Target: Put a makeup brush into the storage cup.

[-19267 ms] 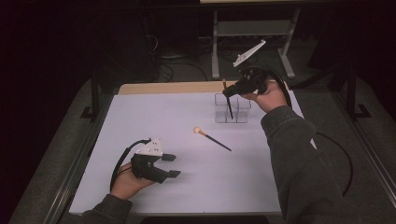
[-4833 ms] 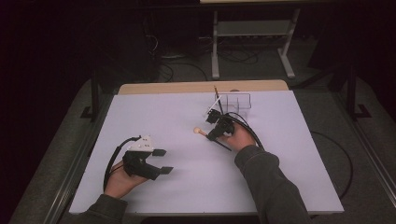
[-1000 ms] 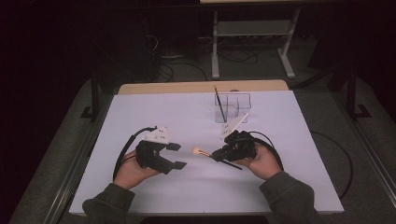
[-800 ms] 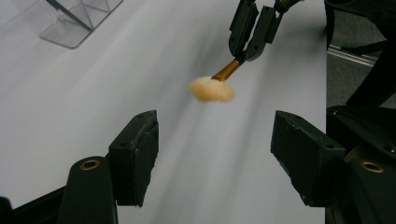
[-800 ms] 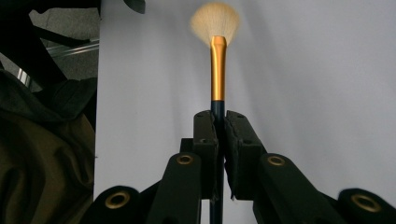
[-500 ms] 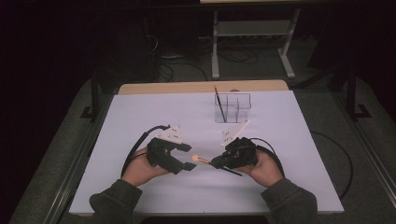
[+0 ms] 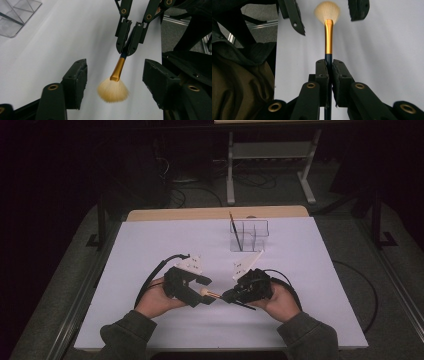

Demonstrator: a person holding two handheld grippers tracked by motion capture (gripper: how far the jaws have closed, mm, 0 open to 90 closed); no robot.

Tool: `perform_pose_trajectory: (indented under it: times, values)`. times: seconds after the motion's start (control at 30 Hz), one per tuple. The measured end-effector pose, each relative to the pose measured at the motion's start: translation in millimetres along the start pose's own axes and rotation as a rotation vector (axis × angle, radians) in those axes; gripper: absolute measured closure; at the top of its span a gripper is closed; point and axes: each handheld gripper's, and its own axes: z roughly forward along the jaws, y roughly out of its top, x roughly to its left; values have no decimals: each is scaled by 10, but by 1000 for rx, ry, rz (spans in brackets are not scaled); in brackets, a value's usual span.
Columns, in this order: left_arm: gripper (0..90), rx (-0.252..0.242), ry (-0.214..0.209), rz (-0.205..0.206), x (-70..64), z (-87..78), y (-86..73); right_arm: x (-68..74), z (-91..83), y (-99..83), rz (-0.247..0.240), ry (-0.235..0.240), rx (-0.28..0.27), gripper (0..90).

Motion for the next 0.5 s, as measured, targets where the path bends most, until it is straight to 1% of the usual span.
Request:
perform_pose_trajectory:
  times: [0.1,0.23,0.27,0.33,0.5]
  values:
    - [421,6,-13,6,2,5,1,4,-4,19,-12,-2,1,830]
    - [483,3,-34,0,15,-2,-8,24,-18,48,-19,-2,1,830]
    - [506,2,-35,3,10,-4,-10,27,-18,56,-28,-5,2,830]
    - [536,5,-36,7,6,-7,-9,41,-22,69,-30,-6,4,830]
    - [585,10,-39,8,11,2,-12,57,-26,79,-38,-4,2,830]
